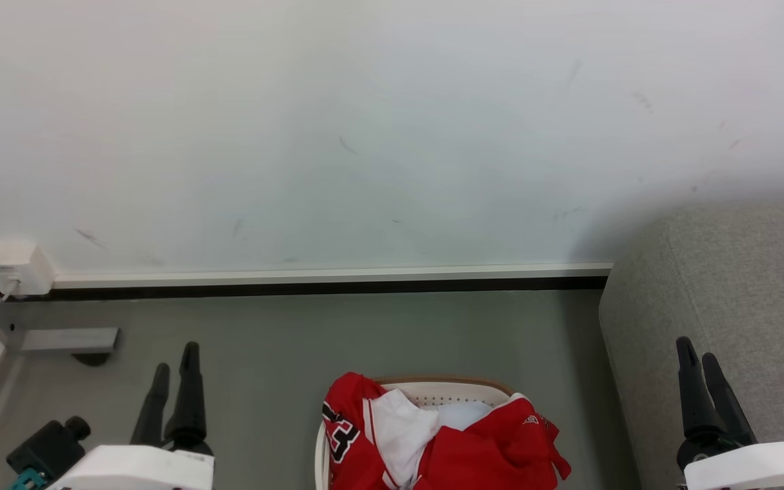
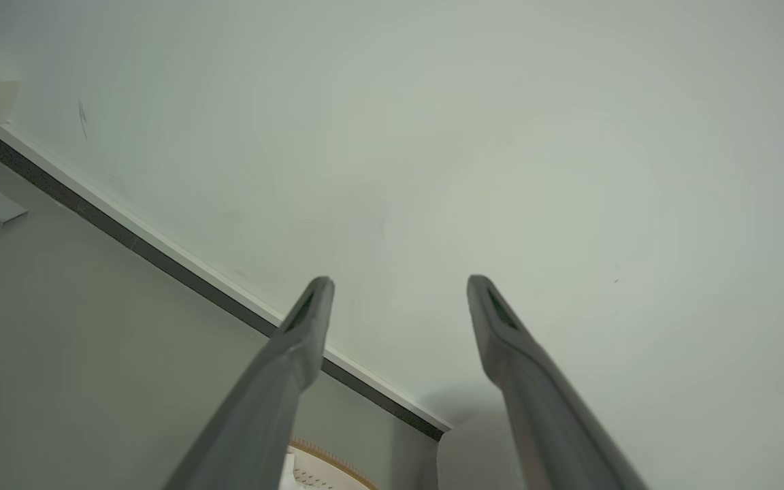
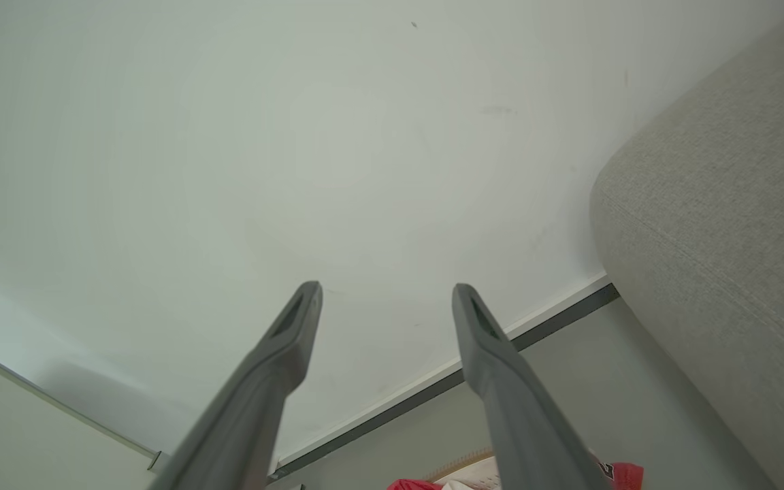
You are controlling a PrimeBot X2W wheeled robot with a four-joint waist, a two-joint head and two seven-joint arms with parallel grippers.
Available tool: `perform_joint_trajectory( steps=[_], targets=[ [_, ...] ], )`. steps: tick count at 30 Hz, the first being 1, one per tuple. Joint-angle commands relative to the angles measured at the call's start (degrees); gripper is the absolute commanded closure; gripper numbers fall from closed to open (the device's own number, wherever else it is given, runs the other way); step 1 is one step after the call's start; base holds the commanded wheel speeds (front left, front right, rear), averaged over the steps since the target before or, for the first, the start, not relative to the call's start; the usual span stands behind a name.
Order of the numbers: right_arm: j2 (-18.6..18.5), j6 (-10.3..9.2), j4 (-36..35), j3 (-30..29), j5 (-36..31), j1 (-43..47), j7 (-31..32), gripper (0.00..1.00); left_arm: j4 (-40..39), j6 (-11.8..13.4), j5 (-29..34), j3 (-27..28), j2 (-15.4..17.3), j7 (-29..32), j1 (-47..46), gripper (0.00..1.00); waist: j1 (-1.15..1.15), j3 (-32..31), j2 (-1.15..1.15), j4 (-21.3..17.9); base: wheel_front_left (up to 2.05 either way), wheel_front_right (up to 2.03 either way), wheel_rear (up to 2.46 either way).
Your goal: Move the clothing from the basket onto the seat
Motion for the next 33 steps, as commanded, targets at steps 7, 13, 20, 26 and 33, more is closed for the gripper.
perform_joint_trajectory(
  steps=[7, 13, 20, 26, 33],
  targets=[
    [-0.9, -0.05, -0.7, 1.1, -9.7, -0.6, -1.7, 0.00, -0.5, 1.5, 9.3, -1.1, 1.0, -1.8, 0.4, 0.00, 0.00, -0.2, 0.00, -0.3, 0.00, 0.00, 0.00],
    [-1.1, -0.06, -0.5, 1.7, -14.9, -0.3, -2.7, 0.00, 0.1, 2.5, 13.4, -2.0, 1.3, -2.7, 0.7, 0.00, 0.00, -0.3, 0.00, -0.4, 0.00, 0.00, 0.00],
    [-1.4, -0.06, 0.4, 2.7, -19.7, -0.2, -3.8, 0.00, 0.2, 3.5, 18.1, -2.9, 1.8, -3.8, 0.7, 0.00, 0.00, -0.4, 0.00, -0.6, 0.00, 0.00, 0.00],
    [-1.4, -0.07, 0.7, 3.3, -22.9, -0.2, -4.7, 0.00, 0.8, 4.2, 21.6, -3.7, 2.1, -4.7, 1.1, 0.00, 0.00, -0.5, 0.00, -0.9, 0.00, 0.00, 0.00],
    [-1.5, -0.08, 1.0, 3.8, -26.3, -0.1, -5.7, 0.00, 0.8, 4.9, 25.5, -4.4, 2.3, -5.7, 1.3, 0.00, 0.00, -0.6, 0.00, -1.0, 0.00, 0.00, 0.00]
  ],
)
